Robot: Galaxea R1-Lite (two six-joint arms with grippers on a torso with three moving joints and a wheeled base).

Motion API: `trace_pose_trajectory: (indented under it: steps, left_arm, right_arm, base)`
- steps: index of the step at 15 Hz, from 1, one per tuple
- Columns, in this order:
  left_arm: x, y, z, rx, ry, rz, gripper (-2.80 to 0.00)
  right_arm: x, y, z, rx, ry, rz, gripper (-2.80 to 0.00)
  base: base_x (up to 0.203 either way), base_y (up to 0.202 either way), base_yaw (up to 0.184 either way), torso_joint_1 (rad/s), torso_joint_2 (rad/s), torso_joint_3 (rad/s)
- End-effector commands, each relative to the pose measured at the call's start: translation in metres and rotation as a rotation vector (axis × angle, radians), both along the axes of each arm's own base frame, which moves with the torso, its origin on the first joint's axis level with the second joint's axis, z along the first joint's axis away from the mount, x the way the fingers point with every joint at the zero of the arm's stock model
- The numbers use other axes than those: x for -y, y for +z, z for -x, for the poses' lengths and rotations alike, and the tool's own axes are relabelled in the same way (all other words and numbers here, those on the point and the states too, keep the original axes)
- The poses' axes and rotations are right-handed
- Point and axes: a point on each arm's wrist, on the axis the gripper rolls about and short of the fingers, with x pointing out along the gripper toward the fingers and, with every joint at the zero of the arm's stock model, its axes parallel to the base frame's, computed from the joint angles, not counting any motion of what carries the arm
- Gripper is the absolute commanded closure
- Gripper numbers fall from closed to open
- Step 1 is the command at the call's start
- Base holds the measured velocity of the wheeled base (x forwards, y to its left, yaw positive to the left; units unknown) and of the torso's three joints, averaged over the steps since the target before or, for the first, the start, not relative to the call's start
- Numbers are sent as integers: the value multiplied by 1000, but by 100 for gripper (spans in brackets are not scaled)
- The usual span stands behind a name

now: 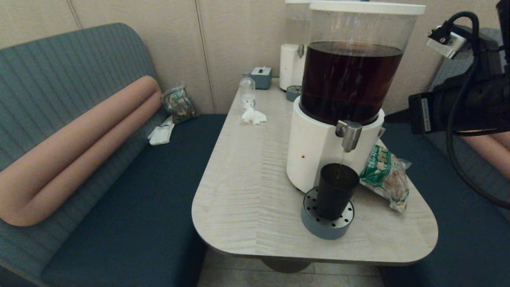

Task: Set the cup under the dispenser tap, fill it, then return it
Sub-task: Turn off the faucet

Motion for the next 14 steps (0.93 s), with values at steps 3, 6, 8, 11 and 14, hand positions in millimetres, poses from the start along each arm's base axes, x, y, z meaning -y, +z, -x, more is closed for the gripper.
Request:
trace_pose_trajectory:
  steps: [3, 6, 8, 11, 14]
  left_arm:
    - [0, 0, 0, 0, -1, 0, 0]
    - [0, 0, 0, 0, 0, 0, 0]
    - [0, 0, 0, 0, 0, 0, 0]
    - [0, 0, 0, 0, 0, 0, 0]
    - [0, 0, 0, 0, 0, 0, 0]
  right_arm:
    - [34, 13, 66, 90, -53, -39, 0]
    - [50, 14, 88, 222, -345, -76, 0]
    - [55, 14, 92, 305, -566, -96, 0]
    - [70, 15, 141, 273, -441, -167, 0]
    - [84, 2, 188, 164, -276, -212, 0]
  base:
    - [0, 0, 0, 0, 0, 0]
    - [0, 0, 0, 0, 0, 0]
    - [0, 0, 0, 0, 0, 0]
    - [0, 0, 0, 0, 0, 0]
    - [0, 0, 0, 0, 0, 0]
